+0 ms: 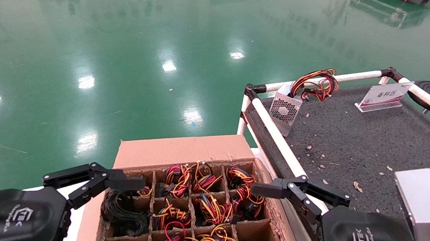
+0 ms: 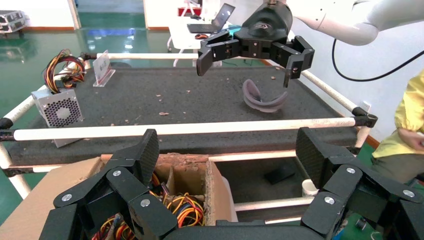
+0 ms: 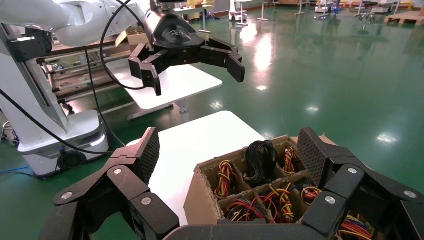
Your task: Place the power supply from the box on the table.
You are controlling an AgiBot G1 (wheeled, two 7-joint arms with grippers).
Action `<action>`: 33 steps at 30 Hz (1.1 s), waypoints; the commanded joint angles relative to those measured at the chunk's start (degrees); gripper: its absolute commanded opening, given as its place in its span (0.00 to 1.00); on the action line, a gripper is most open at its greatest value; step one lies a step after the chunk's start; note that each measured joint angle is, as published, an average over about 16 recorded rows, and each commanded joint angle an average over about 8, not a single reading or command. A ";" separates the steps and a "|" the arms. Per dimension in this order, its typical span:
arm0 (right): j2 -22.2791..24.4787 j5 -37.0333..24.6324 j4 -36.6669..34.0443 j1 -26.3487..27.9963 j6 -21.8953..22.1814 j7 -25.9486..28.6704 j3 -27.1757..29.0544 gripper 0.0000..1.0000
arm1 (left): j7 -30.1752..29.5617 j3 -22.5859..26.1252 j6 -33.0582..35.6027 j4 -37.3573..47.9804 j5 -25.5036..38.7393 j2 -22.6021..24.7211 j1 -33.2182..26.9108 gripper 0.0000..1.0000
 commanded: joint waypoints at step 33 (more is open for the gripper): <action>-0.15 -0.13 -0.34 0.21 0.19 -0.11 -0.11 1.00 | 0.00 0.00 0.00 0.00 0.02 0.00 0.00 1.00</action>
